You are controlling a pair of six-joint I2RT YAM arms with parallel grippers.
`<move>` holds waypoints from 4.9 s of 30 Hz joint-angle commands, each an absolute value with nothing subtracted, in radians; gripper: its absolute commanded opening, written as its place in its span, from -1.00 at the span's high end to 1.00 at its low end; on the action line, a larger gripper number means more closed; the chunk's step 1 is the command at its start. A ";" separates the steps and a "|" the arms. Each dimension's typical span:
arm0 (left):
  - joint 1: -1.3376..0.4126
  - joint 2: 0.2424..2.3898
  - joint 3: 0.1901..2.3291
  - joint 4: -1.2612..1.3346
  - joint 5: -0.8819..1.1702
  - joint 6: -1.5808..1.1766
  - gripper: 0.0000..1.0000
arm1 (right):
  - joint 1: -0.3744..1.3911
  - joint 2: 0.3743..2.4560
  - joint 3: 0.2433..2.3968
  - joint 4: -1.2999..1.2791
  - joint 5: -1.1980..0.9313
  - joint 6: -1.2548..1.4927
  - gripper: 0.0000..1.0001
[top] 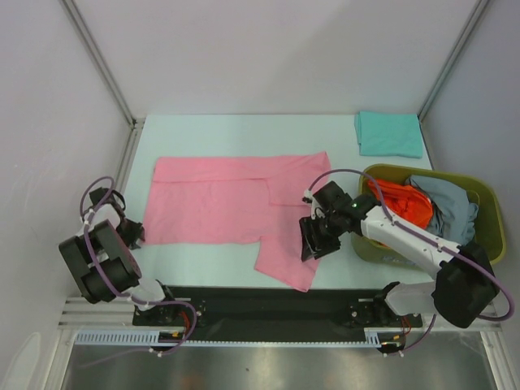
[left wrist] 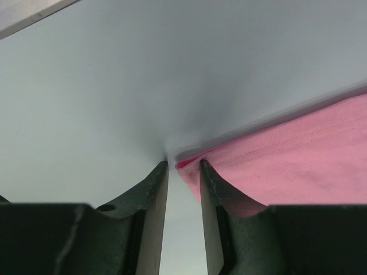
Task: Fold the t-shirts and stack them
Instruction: Fold the tshirt
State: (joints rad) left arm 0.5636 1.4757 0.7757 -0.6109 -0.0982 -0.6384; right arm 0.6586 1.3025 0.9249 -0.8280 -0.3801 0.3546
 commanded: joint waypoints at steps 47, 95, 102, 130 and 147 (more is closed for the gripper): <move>0.574 1.563 0.707 -0.387 -0.055 -0.543 0.99 | 0.703 1.138 0.592 -0.646 -0.114 0.981 0.17; 0.575 1.505 0.746 -0.497 -0.075 -0.564 0.99 | 0.626 1.206 0.838 -0.810 0.088 0.669 1.00; 0.571 1.433 0.756 -0.531 -0.074 -0.554 1.00 | 0.483 1.302 0.943 -0.807 -0.024 0.572 1.00; 0.482 1.509 1.109 -0.718 -0.084 -0.595 0.99 | 0.242 1.732 1.440 -0.858 -0.199 0.410 1.00; 0.345 1.812 1.456 -0.764 -0.087 -0.595 0.99 | 0.181 1.937 1.655 -0.859 -0.193 0.411 1.00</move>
